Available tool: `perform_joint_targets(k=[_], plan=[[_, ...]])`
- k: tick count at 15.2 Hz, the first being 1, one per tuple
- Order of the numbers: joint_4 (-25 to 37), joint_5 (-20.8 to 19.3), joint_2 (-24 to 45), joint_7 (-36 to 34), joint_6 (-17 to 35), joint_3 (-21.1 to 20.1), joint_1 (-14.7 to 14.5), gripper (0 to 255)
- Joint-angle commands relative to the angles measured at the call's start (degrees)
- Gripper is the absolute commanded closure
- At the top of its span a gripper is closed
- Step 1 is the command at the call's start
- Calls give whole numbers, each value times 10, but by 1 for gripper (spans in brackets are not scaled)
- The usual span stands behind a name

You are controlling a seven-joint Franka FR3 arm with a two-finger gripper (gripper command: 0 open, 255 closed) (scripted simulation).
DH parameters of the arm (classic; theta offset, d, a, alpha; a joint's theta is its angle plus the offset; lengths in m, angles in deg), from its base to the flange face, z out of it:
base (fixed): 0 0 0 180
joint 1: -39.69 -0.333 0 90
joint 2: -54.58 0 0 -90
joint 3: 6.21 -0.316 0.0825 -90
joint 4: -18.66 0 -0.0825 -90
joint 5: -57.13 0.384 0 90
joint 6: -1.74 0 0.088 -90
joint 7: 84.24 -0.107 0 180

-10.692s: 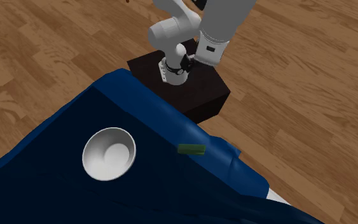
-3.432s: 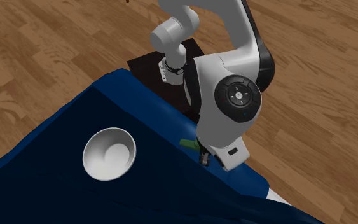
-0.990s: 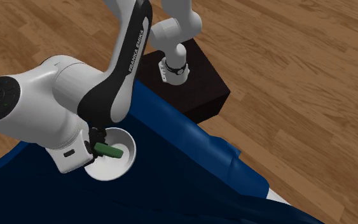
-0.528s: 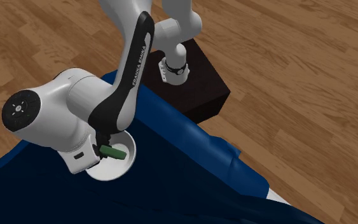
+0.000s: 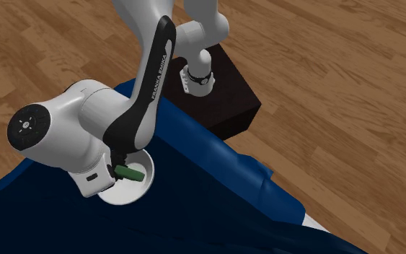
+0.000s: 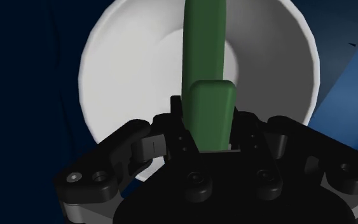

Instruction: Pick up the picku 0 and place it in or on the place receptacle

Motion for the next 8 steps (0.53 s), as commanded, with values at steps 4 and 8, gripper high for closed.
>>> perform_joint_targets(k=[4,8], plan=[[0,0,0,0,0,0,0,0],[24,-19,-19,-13,-35,4,-6,0]])
